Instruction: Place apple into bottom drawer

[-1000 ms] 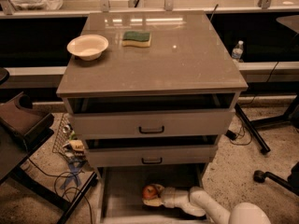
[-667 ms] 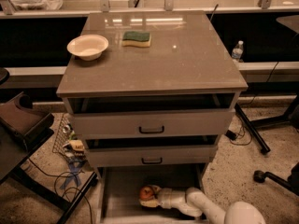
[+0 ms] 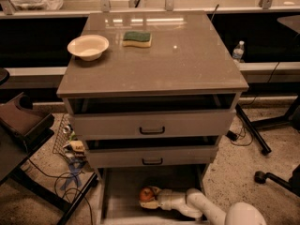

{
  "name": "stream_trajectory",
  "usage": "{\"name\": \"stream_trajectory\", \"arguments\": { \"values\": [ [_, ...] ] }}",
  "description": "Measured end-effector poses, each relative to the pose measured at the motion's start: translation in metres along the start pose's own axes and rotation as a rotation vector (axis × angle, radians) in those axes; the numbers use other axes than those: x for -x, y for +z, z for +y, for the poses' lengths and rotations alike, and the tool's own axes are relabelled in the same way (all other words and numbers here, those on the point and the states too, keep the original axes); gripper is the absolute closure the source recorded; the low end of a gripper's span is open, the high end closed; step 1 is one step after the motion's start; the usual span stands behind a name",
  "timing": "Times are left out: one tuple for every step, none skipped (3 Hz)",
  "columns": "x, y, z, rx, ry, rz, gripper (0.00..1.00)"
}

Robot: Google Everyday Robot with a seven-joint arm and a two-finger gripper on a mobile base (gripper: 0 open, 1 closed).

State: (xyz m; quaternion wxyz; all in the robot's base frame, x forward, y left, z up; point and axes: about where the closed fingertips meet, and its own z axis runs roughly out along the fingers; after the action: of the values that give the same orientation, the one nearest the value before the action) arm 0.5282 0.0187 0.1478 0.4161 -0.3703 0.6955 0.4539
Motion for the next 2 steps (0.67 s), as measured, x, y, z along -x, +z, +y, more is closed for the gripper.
{"name": "stream_trajectory", "arguments": {
  "values": [
    [-0.0002,0.0027,0.0021,0.005,0.001,-0.001,0.26],
    [-0.0002,0.0044,0.0033,0.008,0.002,-0.001,0.04]
  ]
}}
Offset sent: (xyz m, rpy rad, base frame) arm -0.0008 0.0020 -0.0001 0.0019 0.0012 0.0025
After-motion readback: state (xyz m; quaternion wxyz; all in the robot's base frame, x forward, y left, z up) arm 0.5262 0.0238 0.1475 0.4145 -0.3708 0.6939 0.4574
